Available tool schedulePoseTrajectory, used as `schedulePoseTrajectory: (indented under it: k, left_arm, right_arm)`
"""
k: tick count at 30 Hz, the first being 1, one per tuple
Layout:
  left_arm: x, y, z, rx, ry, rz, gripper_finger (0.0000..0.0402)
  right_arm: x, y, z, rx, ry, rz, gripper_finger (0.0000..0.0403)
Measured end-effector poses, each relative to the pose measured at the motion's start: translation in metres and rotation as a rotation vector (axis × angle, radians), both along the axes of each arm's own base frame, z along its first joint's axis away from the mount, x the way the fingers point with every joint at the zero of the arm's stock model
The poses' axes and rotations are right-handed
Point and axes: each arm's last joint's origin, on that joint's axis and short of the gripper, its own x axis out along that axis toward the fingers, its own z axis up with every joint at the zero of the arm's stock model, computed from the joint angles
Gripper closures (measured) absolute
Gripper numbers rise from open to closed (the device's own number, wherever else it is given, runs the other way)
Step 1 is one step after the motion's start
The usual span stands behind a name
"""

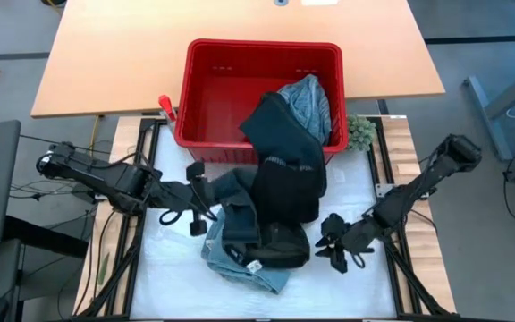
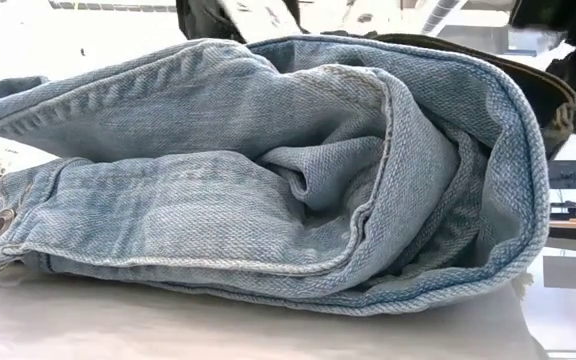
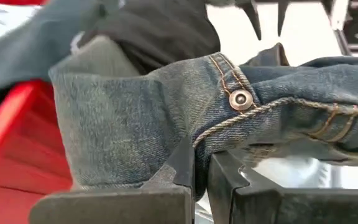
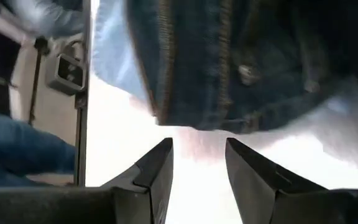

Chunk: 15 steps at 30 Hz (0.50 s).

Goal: Fold Laundry from Bin
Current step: Remove the dark blue pants from the red laundry bin

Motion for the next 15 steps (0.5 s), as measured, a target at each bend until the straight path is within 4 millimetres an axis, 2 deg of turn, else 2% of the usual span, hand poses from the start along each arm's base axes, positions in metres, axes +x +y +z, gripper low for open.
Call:
schedulePoseTrajectory:
  k: [5, 12, 15]
  left_arm:
    - [-0.003, -0.006, -0.003, -0.017, 0.042, -0.048, 0.0400]
    - [-0.006, -0.007, -0.006, -0.033, 0.087, -0.086, 0.0400]
    - [-0.006, -0.008, -0.006, -0.052, 0.097, -0.116, 0.0400]
  right_arm:
    - [0.004, 0.004, 0.000, -0.191, -0.068, 0.127, 0.0230]
    - [0.011, 0.012, -0.022, -0.384, -0.041, 0.258, 0.0230]
    - [0.014, 0.015, -0.028, -0.468, -0.061, 0.263, 0.0230]
